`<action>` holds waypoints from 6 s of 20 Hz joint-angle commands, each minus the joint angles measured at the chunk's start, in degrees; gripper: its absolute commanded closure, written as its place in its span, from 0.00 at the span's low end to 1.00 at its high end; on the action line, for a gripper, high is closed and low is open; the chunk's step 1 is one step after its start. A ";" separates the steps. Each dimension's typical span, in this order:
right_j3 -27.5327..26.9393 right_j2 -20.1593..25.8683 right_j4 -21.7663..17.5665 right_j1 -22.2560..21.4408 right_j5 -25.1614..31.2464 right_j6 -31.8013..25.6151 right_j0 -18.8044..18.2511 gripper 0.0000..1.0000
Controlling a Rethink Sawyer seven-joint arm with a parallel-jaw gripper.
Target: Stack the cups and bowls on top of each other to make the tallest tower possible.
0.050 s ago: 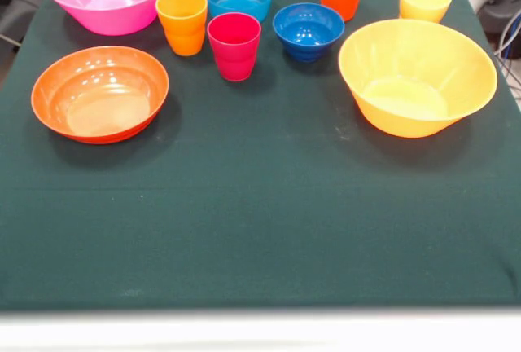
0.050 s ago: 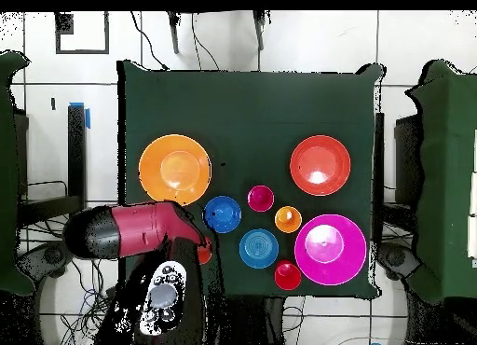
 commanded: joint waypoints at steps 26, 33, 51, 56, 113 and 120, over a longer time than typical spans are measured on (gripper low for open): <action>-14.98 1.34 -0.19 17.64 -5.18 5.74 1.60 0.00; -17.57 2.01 -0.35 19.74 -4.33 5.02 1.26 0.00; -20.33 1.09 0.85 19.28 0.43 6.13 0.61 0.00; -18.84 1.12 0.70 16.39 2.95 5.28 0.51 0.00; -23.19 7.48 -9.38 21.72 -0.05 -1.96 -8.93 0.00; -22.35 8.32 -8.74 21.44 -0.32 -1.65 -9.13 0.00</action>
